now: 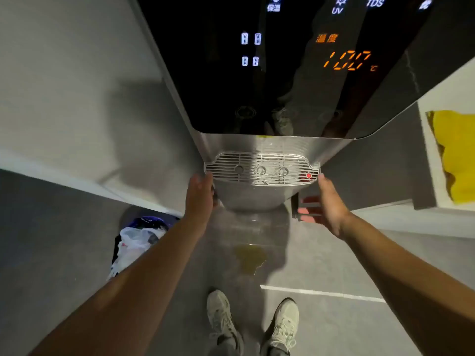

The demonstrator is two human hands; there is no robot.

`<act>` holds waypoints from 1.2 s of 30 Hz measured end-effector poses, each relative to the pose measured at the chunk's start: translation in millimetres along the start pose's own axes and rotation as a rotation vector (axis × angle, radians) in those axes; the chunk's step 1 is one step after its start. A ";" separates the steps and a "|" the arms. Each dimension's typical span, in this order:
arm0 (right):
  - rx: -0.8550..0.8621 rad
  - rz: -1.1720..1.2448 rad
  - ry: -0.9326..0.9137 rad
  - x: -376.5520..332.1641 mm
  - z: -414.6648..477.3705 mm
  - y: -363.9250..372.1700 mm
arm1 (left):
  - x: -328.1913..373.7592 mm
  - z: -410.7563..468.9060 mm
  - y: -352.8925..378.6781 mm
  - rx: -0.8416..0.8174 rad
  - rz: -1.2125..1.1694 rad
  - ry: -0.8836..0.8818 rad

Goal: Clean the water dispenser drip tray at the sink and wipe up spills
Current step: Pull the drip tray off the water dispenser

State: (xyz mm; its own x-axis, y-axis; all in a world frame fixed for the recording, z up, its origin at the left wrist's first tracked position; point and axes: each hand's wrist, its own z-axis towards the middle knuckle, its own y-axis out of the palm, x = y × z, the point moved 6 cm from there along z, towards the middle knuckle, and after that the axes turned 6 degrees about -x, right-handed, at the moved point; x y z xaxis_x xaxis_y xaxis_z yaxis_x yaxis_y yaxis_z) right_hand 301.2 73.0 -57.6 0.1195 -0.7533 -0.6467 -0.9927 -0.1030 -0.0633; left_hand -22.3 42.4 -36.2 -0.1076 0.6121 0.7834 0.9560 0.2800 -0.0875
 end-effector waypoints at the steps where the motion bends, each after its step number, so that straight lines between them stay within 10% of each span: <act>1: -0.019 0.014 0.007 -2.9 7.2 4.3 | 3.1 7.7 5.4 0.024 -0.011 -0.005; 18: 0.025 0.128 -0.110 18.8 -4.7 21.0 | -32.4 -11.2 2.5 0.138 -0.101 -0.002; 36: 0.156 0.307 -0.111 78.8 -336.2 -19.0 | 34.4 -270.0 -18.5 -0.077 -0.043 0.051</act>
State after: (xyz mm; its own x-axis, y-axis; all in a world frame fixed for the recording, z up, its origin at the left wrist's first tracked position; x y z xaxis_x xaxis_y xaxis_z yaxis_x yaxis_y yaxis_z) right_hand 335.8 -202.8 148.1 -0.1789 -0.6580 -0.7314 -0.9739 0.2238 0.0368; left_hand 30.1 -141.5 158.5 -0.1367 0.5621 0.8157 0.9692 0.2463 -0.0073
